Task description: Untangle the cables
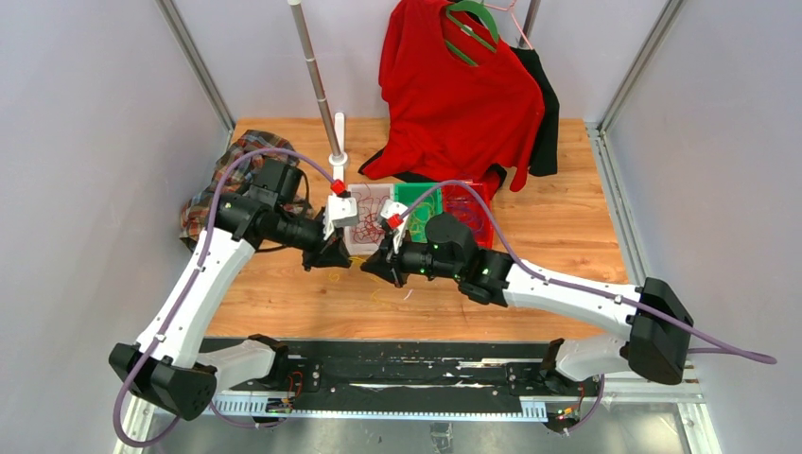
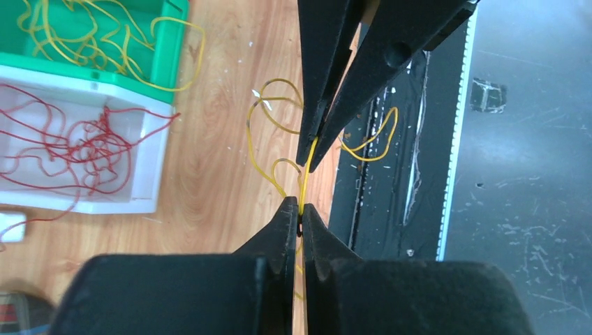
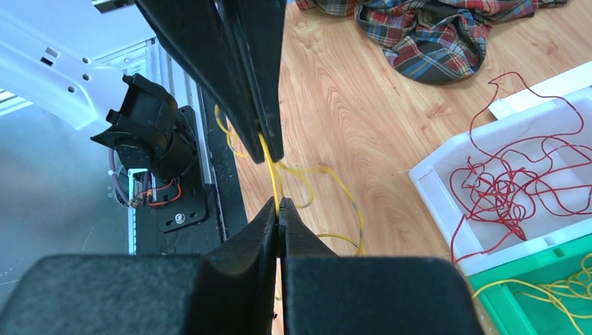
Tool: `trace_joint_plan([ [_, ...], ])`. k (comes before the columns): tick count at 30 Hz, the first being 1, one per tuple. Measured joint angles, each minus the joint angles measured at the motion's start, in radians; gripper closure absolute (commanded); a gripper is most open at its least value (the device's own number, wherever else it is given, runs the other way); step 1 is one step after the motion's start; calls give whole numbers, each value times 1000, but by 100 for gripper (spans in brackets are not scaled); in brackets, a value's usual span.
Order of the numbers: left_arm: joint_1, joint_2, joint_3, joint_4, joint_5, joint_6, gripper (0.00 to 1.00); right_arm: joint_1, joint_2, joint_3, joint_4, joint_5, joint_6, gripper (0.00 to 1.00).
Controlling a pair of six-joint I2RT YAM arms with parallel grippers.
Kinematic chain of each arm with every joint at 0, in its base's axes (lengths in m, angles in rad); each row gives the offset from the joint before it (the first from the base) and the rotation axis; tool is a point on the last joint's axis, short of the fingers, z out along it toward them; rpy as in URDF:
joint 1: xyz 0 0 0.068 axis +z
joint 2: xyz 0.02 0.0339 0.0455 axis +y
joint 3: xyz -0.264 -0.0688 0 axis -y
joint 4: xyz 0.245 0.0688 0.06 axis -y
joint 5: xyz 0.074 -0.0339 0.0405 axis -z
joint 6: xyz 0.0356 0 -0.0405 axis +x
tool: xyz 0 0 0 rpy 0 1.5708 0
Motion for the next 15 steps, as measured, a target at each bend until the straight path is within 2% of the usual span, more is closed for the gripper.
trace_joint_plan([
  [2,-1,-4,23,0,2,-2,99,-4,-16,-16,9,11,8,92],
  [5,-1,-21,59,0,3,-6,99,-10,-50,-44,25,32,25,70],
  [6,-1,-27,75,0,3,-11,99,-13,-60,-50,26,42,31,65],
  [15,-1,-54,196,0,26,-64,99,-36,-130,-133,84,108,84,59],
])
